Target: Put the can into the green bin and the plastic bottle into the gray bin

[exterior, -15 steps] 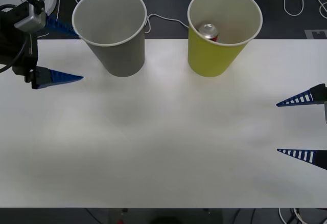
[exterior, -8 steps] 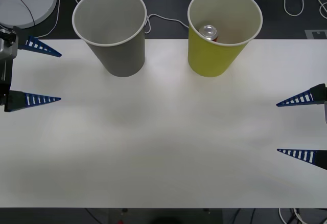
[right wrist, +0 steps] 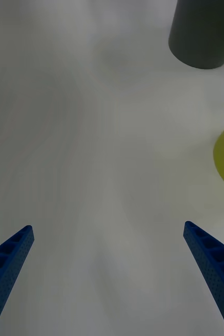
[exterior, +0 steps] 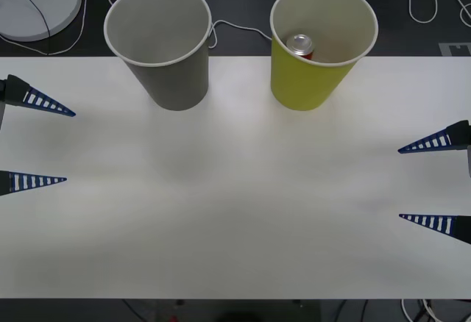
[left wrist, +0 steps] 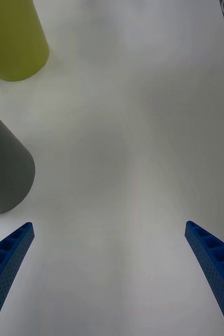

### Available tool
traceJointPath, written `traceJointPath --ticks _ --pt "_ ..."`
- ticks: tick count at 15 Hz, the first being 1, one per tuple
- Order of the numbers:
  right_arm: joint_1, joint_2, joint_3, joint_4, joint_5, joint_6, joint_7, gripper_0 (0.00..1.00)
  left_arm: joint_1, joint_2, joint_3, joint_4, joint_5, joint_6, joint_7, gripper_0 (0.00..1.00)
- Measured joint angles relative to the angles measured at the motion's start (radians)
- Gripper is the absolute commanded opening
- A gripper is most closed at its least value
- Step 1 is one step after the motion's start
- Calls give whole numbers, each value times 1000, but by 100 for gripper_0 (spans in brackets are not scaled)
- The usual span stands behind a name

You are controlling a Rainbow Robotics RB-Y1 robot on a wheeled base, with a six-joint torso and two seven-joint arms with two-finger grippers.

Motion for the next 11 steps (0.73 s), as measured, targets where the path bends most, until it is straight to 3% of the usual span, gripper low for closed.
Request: traceJointPath --ticks 11 --pt "0 0 0 0 0 0 0 100 19 -1 -12 0 16 -11 -26 100"
